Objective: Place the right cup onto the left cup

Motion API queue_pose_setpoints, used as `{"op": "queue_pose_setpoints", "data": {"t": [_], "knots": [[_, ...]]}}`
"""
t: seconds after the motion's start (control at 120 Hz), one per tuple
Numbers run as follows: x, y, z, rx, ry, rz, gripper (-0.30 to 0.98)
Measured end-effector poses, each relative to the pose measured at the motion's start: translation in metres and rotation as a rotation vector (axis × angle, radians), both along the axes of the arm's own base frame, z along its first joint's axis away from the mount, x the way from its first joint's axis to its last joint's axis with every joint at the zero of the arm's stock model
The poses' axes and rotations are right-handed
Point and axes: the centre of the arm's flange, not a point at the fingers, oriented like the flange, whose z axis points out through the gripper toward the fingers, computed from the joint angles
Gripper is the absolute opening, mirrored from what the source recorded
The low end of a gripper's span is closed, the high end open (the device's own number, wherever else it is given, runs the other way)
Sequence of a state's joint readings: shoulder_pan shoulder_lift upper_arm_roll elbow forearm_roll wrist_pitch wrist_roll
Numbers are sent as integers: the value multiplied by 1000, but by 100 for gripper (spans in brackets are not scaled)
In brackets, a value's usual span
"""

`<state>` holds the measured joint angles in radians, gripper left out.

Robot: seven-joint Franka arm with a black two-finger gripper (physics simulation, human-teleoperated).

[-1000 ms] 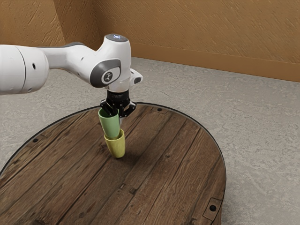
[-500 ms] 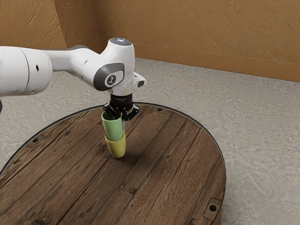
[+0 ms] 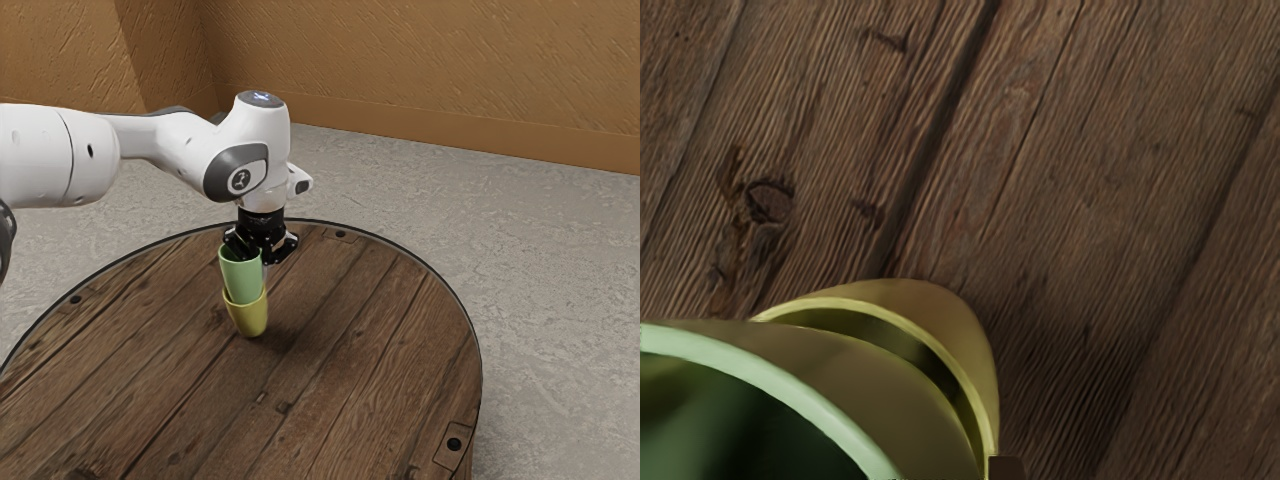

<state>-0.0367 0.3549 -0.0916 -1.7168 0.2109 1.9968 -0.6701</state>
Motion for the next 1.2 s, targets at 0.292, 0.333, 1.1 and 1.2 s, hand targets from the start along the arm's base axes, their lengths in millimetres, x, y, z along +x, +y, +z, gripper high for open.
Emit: {"op": "queue_pose_setpoints", "data": {"t": [0.292, 0.333, 1.1, 1.2], "knots": [[1, 2, 2, -6, -5, -4, 41], [0, 1, 6, -6, -9, -5, 46], [-19, -2, 88, -1, -87, -25, 68], [-46, 10, 161, 6, -145, -26, 68]]}}
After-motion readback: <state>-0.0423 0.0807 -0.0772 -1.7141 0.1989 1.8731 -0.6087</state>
